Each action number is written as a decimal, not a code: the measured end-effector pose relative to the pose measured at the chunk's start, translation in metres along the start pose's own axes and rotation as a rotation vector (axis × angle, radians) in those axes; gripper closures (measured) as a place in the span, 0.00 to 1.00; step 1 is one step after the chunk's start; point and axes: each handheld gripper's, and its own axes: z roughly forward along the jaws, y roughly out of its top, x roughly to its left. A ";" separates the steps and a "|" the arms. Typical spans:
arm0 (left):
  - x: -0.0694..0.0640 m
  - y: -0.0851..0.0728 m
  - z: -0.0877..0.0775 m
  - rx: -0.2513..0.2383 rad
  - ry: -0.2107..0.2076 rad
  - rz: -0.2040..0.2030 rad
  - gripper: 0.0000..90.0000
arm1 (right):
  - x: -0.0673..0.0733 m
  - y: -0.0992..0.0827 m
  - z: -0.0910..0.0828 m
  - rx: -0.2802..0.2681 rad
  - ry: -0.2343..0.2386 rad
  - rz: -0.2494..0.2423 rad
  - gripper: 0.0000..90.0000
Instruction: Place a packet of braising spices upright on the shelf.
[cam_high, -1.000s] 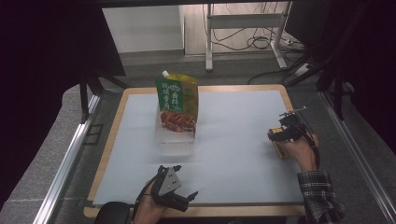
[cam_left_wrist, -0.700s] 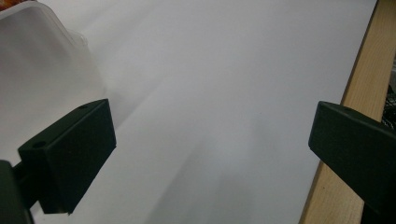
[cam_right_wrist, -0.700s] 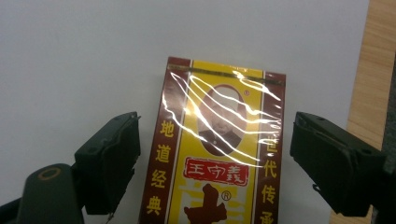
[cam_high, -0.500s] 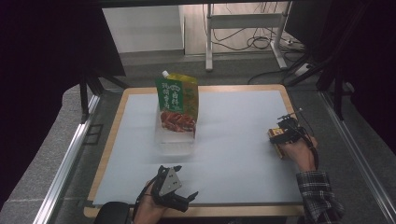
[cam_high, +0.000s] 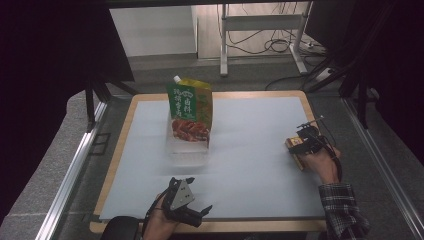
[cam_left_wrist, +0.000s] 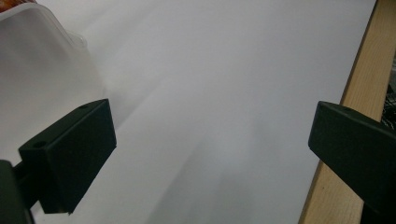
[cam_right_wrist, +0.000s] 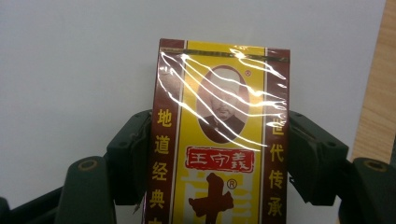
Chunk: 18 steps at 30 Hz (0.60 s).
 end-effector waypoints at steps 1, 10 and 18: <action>0.000 0.000 0.000 0.000 0.000 0.000 0.01 | 0.001 0.001 -0.002 -0.004 0.003 -0.002 0.35; -0.001 0.000 0.000 -0.003 0.000 0.002 0.01 | 0.017 0.002 -0.019 -0.052 0.052 -0.078 0.35; -0.001 0.000 0.000 -0.003 0.000 0.005 0.01 | 0.040 0.002 -0.034 -0.090 0.107 -0.173 0.35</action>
